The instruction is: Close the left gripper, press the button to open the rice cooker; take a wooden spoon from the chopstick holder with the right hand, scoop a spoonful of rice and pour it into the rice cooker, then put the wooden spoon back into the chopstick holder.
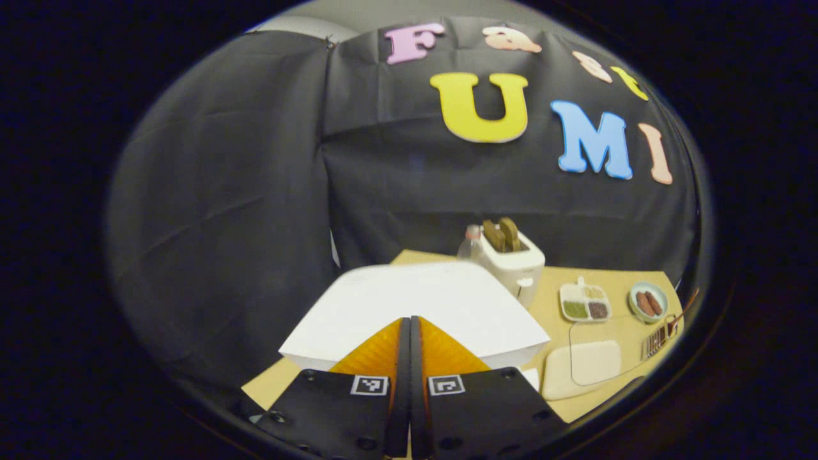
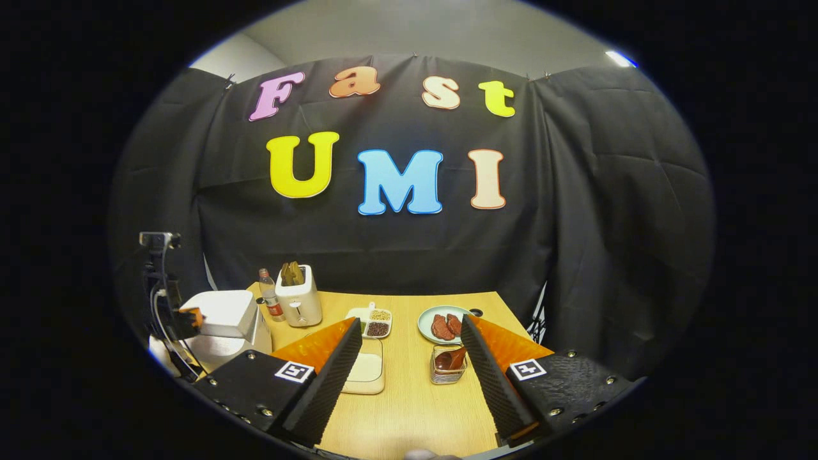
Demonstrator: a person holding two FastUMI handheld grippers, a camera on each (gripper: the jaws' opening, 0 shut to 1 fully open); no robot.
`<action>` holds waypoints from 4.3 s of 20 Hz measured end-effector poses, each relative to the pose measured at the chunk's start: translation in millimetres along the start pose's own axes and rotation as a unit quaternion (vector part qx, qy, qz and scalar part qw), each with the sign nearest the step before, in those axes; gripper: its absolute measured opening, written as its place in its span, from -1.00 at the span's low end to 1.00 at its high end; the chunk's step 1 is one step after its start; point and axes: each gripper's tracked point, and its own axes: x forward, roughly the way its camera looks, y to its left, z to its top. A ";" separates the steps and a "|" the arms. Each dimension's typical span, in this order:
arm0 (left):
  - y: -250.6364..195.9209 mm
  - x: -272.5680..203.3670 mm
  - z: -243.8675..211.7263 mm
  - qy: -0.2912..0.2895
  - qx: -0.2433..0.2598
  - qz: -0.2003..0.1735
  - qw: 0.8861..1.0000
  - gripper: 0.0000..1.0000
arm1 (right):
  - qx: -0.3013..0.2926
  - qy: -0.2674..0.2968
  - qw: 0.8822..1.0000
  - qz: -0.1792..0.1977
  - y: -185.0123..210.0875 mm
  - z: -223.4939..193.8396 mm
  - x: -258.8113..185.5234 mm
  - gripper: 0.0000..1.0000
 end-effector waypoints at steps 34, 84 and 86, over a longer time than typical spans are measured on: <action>-77.2 -201.7 139.8 -0.145 -0.044 -0.163 0.975 0.92 | 0.051 -0.002 0.998 -0.035 -79.7 -105.4 83.1 0.91; -23.5 -163.7 91.9 -0.087 -0.052 -0.087 0.991 0.94 | 0.029 -0.048 0.997 0.053 13.2 5.7 213.1 -0.53; -7.5 -159.2 90.8 -0.088 -0.050 -0.080 0.992 0.92 | 0.026 -0.042 0.996 0.071 47.2 -1.6 209.0 -0.53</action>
